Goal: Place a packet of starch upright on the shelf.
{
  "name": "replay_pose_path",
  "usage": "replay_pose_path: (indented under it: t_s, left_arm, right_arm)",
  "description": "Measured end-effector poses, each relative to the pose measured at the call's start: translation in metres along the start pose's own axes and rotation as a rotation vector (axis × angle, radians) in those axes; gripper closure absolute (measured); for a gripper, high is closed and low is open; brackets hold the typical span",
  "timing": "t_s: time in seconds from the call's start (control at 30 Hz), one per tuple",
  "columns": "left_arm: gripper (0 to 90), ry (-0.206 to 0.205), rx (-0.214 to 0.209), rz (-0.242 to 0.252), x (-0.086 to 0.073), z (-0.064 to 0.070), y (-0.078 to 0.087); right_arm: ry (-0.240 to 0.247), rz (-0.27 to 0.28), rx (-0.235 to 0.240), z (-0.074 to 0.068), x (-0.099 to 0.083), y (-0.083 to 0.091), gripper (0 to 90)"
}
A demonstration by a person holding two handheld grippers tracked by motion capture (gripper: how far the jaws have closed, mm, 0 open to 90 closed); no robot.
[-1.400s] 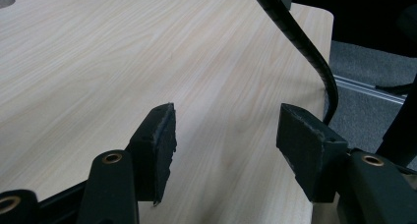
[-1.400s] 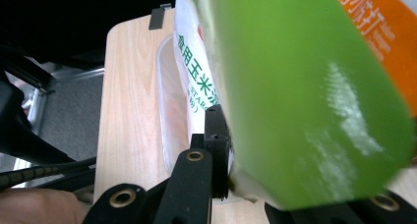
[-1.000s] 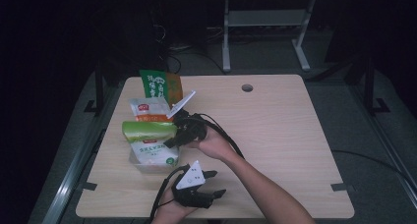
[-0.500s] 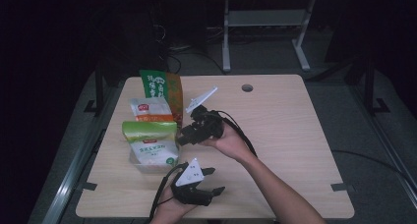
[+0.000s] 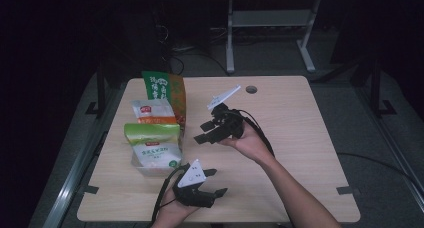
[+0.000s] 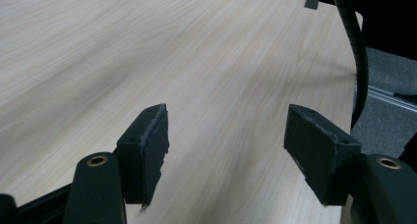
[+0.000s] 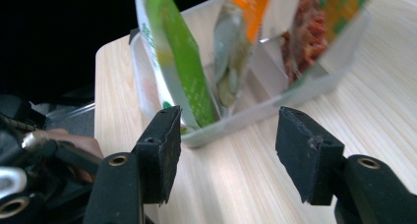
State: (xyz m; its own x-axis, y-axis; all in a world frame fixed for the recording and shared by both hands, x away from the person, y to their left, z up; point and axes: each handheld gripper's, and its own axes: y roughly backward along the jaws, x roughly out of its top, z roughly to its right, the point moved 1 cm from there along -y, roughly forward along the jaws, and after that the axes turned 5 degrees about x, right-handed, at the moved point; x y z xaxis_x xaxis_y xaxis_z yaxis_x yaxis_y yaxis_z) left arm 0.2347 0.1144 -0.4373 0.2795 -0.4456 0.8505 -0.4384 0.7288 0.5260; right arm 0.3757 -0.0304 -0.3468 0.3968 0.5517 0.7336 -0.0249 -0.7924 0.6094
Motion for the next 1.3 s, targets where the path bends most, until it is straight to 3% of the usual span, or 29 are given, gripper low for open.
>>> replay_pose_path:
  t_s: [0.07, 0.33, 0.6, 1.0, 1.3]
  left_arm:
    - [32.8, 0.006, -0.001, 0.000, 0.000, 0.000, 0.000]
    - [32.3, 0.010, -0.003, 0.002, 0.000, -0.001, -0.002]
    - [32.2, 0.012, 0.011, 0.009, 0.000, -0.004, 0.001]
    - [31.8, 0.003, 0.013, 0.008, 0.000, -0.006, 0.001]
    - [31.5, 0.019, 0.016, 0.009, 0.000, -0.007, 0.001]
  right_arm:
    - [-0.037, 0.003, -0.003, 0.002, -0.005, 0.006, 40.9]
    - [-0.090, 0.022, -0.048, 0.016, -0.027, 0.029, 37.8]
    - [-0.115, 0.033, -0.099, 0.022, -0.042, 0.048, 33.7]
    - [-0.150, 0.035, -0.127, 0.025, -0.062, 0.066, 31.8]
    - [-0.183, 0.045, -0.148, 0.027, -0.077, 0.079, 31.0]
